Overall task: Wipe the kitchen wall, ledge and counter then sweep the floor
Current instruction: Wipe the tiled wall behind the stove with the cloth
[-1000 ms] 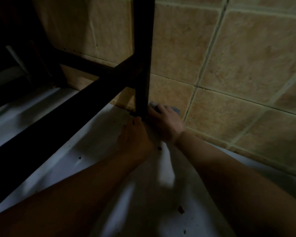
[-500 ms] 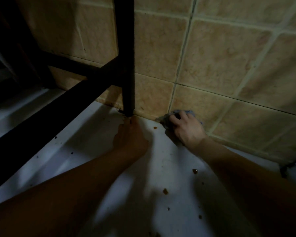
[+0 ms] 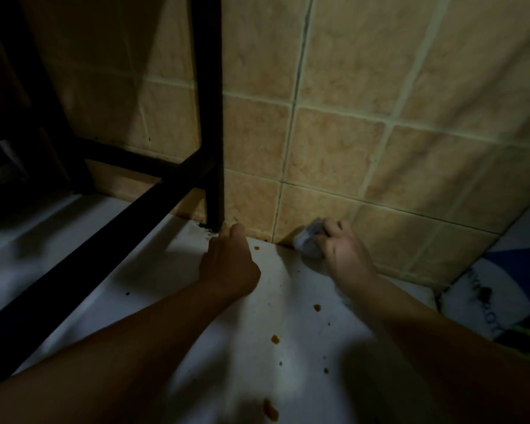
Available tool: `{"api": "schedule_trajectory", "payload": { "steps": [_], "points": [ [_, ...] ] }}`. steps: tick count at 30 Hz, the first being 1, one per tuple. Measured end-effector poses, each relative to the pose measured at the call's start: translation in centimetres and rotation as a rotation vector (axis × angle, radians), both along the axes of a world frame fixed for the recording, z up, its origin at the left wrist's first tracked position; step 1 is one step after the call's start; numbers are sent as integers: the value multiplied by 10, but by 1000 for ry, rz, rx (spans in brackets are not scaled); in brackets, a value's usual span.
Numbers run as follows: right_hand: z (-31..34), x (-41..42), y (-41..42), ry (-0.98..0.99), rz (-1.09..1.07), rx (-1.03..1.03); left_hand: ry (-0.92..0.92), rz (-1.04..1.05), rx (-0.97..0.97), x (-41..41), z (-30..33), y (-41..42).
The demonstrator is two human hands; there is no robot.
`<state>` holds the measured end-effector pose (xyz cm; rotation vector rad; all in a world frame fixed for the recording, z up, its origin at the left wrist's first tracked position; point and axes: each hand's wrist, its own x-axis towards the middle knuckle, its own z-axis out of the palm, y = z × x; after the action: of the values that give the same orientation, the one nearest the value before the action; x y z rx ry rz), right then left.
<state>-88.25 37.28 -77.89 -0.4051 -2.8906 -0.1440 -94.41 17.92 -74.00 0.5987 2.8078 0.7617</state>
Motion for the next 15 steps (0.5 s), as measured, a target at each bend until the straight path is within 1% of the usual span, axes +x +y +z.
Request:
{"api": "schedule_trajectory", "payload": {
  "steps": [2,3,5,7,10,12,15],
  "points": [
    [12,0,-10,142,1,-147,19,-1,10,6,10,-1],
    [20,2,-17,220,-34,-258,29,-1,12,9,14,-1],
    [35,7,-25,370,-94,-409,48,-11,17,14,26,-5],
    [52,8,-35,417,-114,-551,52,-34,23,17,37,-9],
    [76,9,-49,486,-87,-797,52,-51,55,17,54,-15],
    [92,8,-59,486,-120,-864,34,-72,118,14,68,-17],
    [112,2,-72,495,-142,-1045,-75,-72,277,12,85,-18]
  ]
}}
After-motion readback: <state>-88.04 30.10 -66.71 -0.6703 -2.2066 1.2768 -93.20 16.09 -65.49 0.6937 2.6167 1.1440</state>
